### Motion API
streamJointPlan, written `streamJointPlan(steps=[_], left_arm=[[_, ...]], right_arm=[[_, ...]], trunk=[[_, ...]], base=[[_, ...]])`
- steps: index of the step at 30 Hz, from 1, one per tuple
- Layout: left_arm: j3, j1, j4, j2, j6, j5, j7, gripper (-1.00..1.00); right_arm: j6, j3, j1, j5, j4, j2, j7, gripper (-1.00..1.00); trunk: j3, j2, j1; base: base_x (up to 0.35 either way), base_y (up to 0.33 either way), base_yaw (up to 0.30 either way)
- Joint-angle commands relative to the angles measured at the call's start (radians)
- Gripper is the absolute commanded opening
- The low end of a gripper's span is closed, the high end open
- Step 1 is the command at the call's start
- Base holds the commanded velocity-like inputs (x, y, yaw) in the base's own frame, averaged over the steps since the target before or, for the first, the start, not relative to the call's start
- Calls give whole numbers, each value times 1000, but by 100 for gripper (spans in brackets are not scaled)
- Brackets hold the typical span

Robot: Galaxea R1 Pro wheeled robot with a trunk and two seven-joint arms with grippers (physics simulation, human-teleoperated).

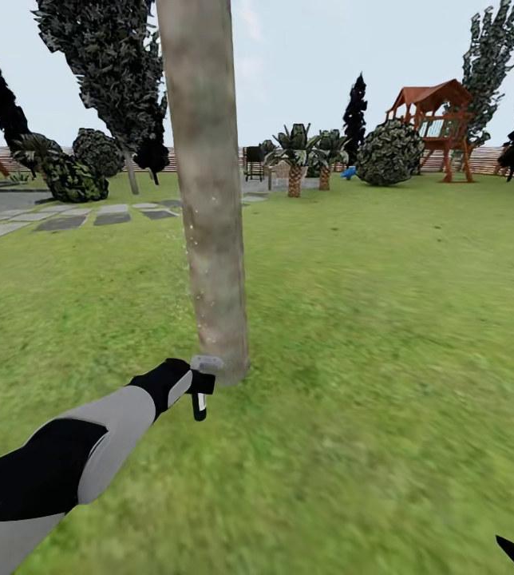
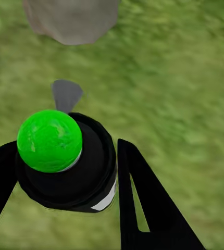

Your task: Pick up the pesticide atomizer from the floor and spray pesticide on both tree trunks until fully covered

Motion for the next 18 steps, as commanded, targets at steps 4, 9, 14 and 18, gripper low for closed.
streamJointPlan(steps=[4,9,14,18], left_arm=[[0,0,0,0,0,0,1,-100],[0,0,0,-1,0,0,1,-100],[0,0,0,-1,0,0,1,-100],[-1,1,-3,-1,-1,-2,1,-100]], right_arm=[[0,0,0,0,0,0,0,100],[0,0,0,0,0,1,0,100],[0,0,0,0,0,1,0,100],[0,0,0,0,0,0,0,100]], trunk=[[0,0,0],[0,0,0],[0,0,0],[0,0,0]], base=[[274,-218,266],[176,-247,266],[28,-274,251],[1,-44,49]])
